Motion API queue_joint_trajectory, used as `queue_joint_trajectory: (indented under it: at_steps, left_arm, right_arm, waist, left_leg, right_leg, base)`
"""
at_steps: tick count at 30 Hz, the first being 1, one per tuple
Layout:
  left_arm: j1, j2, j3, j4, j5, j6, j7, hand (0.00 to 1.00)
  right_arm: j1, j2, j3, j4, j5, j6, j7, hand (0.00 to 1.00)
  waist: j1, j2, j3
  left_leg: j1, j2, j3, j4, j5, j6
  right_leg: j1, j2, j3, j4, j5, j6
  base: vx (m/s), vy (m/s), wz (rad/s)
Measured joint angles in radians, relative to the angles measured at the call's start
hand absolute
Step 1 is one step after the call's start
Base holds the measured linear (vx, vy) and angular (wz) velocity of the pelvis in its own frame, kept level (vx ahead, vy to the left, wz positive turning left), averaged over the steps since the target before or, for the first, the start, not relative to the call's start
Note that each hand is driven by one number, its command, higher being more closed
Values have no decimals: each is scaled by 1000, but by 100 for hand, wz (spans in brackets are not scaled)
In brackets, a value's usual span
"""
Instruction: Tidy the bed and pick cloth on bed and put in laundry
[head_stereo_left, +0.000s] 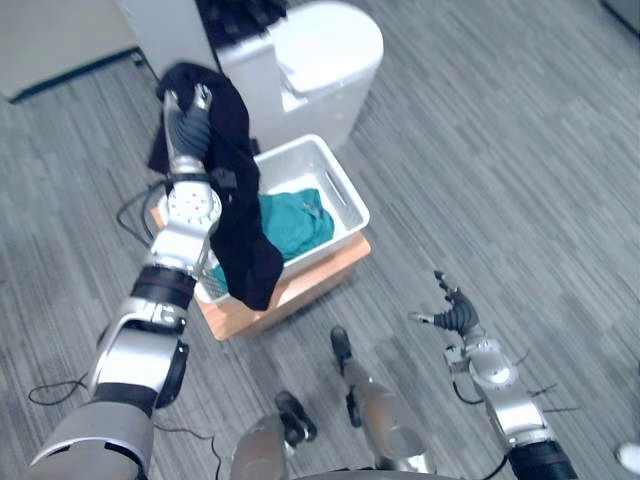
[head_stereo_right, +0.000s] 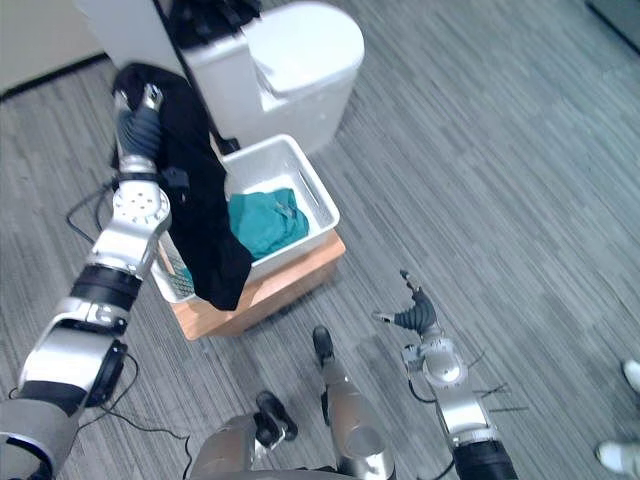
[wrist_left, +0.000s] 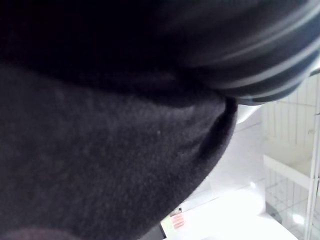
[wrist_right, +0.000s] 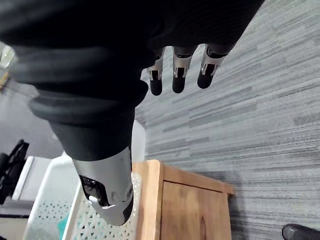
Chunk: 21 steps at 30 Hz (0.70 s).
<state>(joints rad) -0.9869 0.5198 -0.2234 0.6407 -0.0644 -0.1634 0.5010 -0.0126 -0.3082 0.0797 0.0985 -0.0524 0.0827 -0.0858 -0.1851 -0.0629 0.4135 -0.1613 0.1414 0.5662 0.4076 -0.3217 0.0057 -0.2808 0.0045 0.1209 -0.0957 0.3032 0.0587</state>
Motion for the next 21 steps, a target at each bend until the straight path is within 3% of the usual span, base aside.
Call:
queue_joint_trajectory:
  at_steps: [2,5,8,13,19,20,21]
  left_arm:
    - [-12,6,-24,32,-3,6,-19,100]
    - [44,-19,-47,66,-14,58,-105,100]
    - [163,-77,-47,66,-1,72,-166,100]
    - [298,-168,-67,39,61,73,-196,100]
    - [397,-262,-101,-183,78,59,-190,100]
    - [403,-276,-102,-189,82,61,-187,0]
    - [404,-279,-102,-189,86,66,-182,0]
  right_arm:
    - [5,0,20,0,14,0,-1,0]
    - [13,11,60,1,25,-1,-3,0]
    - [8,29,87,19,25,-16,-6,0]
    - [-7,44,88,47,25,-37,-12,0]
    - [-22,45,86,75,23,-40,-36,0]
    - [-23,45,87,81,22,-39,-41,0]
    - [-23,45,87,81,22,-39,-42,0]
  waist:
    - [-20,0,7]
    - [-22,-5,15]
    - [-18,-8,17]
    - [-15,-11,21]
    - [-18,11,47]
    - [-14,16,50]
    - [-13,17,51]
  left_leg:
    - [-43,-1,1,21,-3,6]
    - [-46,-6,3,17,-3,6]
    - [-59,-12,-1,10,-3,8]
    - [-76,-13,-5,21,-6,12]
    - [-85,-4,-16,64,-22,20]
    - [-86,-1,-16,66,-22,20]
    - [-87,1,-16,68,-22,19]
  right_leg:
    - [-35,-7,19,-2,25,11]
    - [-43,-9,27,-2,46,17]
    - [-59,-11,40,-2,53,9]
    - [-70,-14,54,-3,52,9]
    - [-56,-13,72,-3,5,-20]
    - [-56,-11,72,-3,4,-19]
    - [-56,-9,72,-3,4,-19]
  base:
    - [-55,105,-4]
    - [-37,120,-5]
    - [-16,60,2]
    - [-7,3,0]
    - [-26,0,5]
    - [-39,-28,2]
    - [0,0,0]
